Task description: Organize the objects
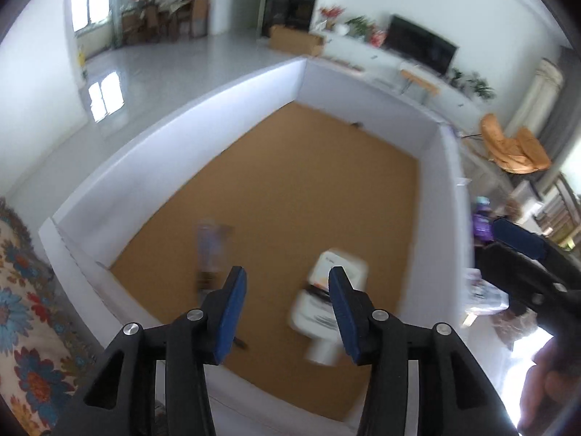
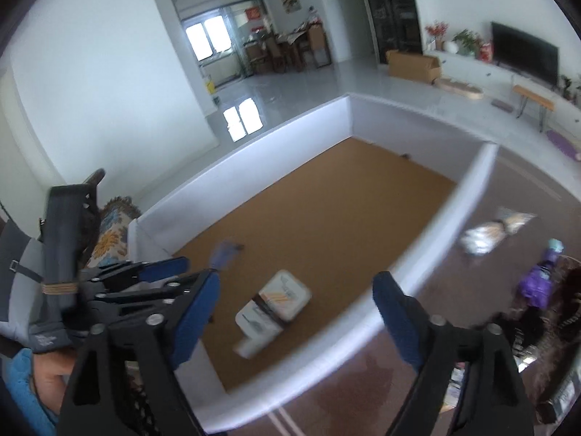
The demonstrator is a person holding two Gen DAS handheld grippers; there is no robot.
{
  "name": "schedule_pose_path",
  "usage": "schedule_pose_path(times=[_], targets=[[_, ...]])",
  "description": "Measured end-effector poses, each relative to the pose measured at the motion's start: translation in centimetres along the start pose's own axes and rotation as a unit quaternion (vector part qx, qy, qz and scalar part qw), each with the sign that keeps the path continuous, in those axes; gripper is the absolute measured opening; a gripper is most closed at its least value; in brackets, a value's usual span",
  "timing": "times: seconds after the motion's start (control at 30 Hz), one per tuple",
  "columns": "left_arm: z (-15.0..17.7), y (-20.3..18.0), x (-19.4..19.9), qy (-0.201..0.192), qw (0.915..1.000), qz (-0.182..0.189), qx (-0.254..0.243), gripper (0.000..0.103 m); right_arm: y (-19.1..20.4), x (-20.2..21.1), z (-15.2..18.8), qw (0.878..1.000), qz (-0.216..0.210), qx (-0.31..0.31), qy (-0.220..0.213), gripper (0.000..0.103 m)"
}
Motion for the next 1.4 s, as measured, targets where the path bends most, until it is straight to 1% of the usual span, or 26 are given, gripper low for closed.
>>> schedule_pose_path(times=[0.03, 0.1, 0.13, 0.17, 0.23, 0.27, 0.33, 0.4, 0.47, 0.53, 0.63, 0.73, 0.77, 0.83, 1.0, 1.1, 1.13, 1.33, 1.4], targets=[[0.5, -1.4, 0.7, -0.004, 0.9998, 0.015, -0.01, 0.049, -1.3, 1.2, 1.1, 1.0, 0.017, 0.0, -0.007, 0.092], [2.4, -5.3, 2.4, -0.009, 0.9974, 0.056, -0.044, 0.059, -3.7, 3.4, 3.9, 0.998, 0.055, -0.004, -0.01, 0.093], [3.4, -7.1, 2.9, -0.012, 0.9954, 0.073, -0.06, 0.069, -5.2, 4.2, 5.3, 0.997, 0.074, -0.008, -0.007, 0.093], [5.1, -9.4, 3.6, -0.015, 0.992, 0.095, -0.082, 0.077, -6.7, 5.0, 7.1, 0.995, 0.095, -0.014, -0.001, 0.093], [7.6, -12.3, 4.1, -0.011, 0.9865, 0.121, -0.11, 0.08, -9.6, 6.9, 11.0, 0.99, 0.136, -0.031, 0.013, 0.093], [9.3, -13.7, 4.0, -0.006, 0.9836, 0.131, -0.124, 0.08, -11.3, 8.1, 13.1, 0.986, 0.156, -0.043, 0.024, 0.093], [12.2, -15.6, 3.1, 0.011, 0.9805, 0.144, -0.134, 0.08, -13.7, 9.2, 17.1, 0.978, 0.189, -0.065, 0.052, 0.093], [14.6, -16.8, 1.8, 0.038, 0.9793, 0.147, -0.134, 0.08, -15.4, 10.6, 20.7, 0.971, 0.211, -0.09, 0.074, 0.093], [16.4, -17.2, 0.5, 0.059, 0.9781, 0.145, -0.137, 0.08, -16.7, 12.0, 23.7, 0.964, 0.225, -0.118, 0.082, 0.093], [17.3, -17.6, -0.5, 0.06, 0.9776, 0.135, -0.149, 0.08, -17.4, 13.2, 26.0, 0.958, 0.238, -0.137, 0.086, 0.093], [17.4, -17.7, -2.0, 0.059, 0.9779, 0.113, -0.165, 0.08, -18.2, 15.1, 28.8, 0.95, 0.256, -0.155, 0.092, 0.093], [17.6, -17.6, -2.4, 0.061, 0.9786, 0.097, -0.171, 0.08, -18.5, 16.0, 30.2, 0.946, 0.261, -0.17, 0.094, 0.093], [17.8, -17.7, -2.7, 0.062, 0.9786, 0.091, -0.174, 0.08, -17.9, 16.0, 30.6, 0.945, 0.262, -0.173, 0.095, 0.093], [18.0, -17.8, -3.1, 0.064, 0.9785, 0.083, -0.177, 0.08, -18.5, 15.8, 31.2, 0.943, 0.265, -0.173, 0.098, 0.094], [18.3, -18.4, -5.1, 0.07, 0.9783, 0.063, -0.184, 0.08, -18.9, 15.1, 31.4, 0.942, 0.272, -0.17, 0.095, 0.096], [18.6, -18.3, -5.8, 0.073, 0.9788, 0.054, -0.183, 0.08, -19.0, 14.8, 31.3, 0.942, 0.273, -0.167, 0.103, 0.101], [18.6, -18.3, -5.8, 0.068, 0.9791, 0.05, -0.185, 0.08, -19.1, 14.8, 31.4, 0.941, 0.273, -0.169, 0.104, 0.103], [18.9, -18.4, -5.9, 0.057, 0.9778, 0.036, -0.198, 0.081, -18.9, 14.8, 31.4, 0.94, 0.275, -0.17, 0.105, 0.103], [19.1, -18.6, -6.0, 0.057, 0.9766, 0.033, -0.205, 0.085, -18.9, 14.8, 31.4, 0.94, 0.276, -0.17, 0.106, 0.103]])
Point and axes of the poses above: each gripper's, at about its wrist camera, not at the fingertips, and x roughly against the way its jaws point, y to its left, z to its underside, the point moved 7 cm from there along -x, roughly the way its jaws point, and after that the axes turned 13 degrees about x, right-handed, at the moved point
